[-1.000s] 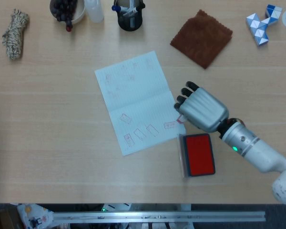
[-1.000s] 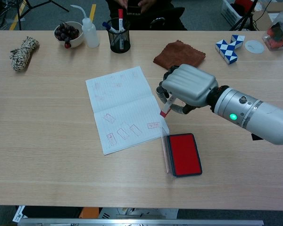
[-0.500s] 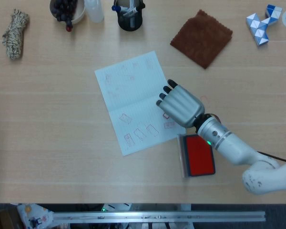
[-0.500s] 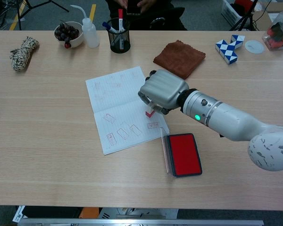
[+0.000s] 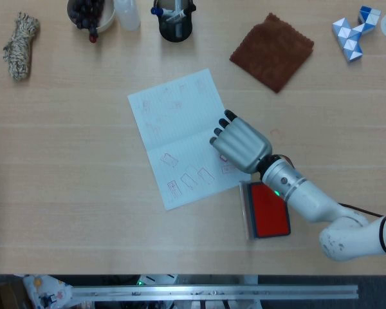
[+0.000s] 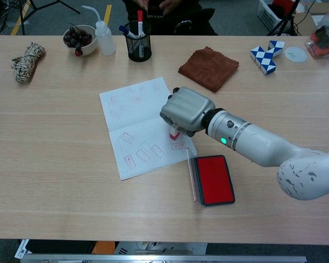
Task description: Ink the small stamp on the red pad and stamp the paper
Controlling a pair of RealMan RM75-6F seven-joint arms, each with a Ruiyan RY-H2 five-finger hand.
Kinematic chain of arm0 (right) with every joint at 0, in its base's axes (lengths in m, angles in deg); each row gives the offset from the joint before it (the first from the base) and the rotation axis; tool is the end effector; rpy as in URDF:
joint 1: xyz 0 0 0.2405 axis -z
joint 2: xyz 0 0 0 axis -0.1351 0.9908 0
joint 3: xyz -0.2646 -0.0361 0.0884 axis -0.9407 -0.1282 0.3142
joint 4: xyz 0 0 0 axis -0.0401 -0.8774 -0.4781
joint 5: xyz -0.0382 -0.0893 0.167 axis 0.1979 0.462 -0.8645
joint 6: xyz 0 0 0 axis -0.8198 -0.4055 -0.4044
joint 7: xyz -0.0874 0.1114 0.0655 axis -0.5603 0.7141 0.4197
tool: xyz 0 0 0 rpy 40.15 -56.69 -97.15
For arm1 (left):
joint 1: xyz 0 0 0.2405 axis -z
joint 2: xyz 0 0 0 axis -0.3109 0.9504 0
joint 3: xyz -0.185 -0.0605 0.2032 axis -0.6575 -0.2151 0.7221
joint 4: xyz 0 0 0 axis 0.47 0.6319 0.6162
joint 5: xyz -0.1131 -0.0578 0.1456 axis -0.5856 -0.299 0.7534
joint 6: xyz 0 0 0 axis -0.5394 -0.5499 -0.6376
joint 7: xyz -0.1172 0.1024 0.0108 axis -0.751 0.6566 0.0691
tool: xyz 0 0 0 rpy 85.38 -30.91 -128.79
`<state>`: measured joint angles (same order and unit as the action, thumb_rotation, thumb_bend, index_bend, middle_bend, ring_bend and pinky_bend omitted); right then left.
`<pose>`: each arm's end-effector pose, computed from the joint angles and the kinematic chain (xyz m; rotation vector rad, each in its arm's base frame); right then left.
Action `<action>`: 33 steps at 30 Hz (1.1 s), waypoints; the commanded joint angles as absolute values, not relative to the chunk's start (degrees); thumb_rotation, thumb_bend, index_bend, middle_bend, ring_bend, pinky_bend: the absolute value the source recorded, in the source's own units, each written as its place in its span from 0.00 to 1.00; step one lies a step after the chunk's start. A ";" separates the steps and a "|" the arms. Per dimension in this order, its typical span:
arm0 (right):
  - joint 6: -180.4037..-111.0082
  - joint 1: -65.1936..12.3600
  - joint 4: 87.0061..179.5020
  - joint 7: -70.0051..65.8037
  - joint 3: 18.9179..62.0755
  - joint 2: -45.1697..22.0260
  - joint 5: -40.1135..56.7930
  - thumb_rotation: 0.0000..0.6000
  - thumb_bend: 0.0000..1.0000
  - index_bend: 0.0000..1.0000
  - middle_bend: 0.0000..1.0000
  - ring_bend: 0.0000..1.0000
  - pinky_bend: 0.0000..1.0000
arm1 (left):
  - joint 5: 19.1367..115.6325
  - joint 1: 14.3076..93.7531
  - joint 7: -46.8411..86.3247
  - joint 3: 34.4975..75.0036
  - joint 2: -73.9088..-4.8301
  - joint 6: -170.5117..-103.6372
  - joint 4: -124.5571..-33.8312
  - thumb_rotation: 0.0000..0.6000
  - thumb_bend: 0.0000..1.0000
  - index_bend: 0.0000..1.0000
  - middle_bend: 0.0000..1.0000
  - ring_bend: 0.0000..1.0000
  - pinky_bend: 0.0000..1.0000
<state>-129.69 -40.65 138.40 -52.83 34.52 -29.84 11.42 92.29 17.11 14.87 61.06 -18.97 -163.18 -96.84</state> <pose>-0.1172 -0.3229 -0.1057 2.2977 -0.3734 0.6410 -0.3475 0.1559 0.2079 -1.2785 -0.9130 -0.8905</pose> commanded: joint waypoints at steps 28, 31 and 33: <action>-129.68 -41.73 132.69 -50.48 32.78 -33.60 10.88 1.00 0.37 0.73 0.50 0.33 0.23 | 92.04 16.86 14.71 61.06 -19.21 -163.16 -96.11 1.00 0.20 0.16 0.10 0.15 0.15; -129.72 -41.74 132.55 -50.42 32.72 -33.66 10.84 1.00 0.37 0.73 0.50 0.33 0.23 | 92.05 16.85 14.70 61.05 -19.23 -163.17 -96.10 1.00 0.20 0.16 0.10 0.15 0.15; -129.76 -41.73 132.40 -50.35 32.74 -33.68 10.71 1.00 0.37 0.73 0.50 0.33 0.23 | 92.01 16.83 14.69 61.04 -19.24 -163.17 -96.08 1.00 0.20 0.16 0.10 0.15 0.15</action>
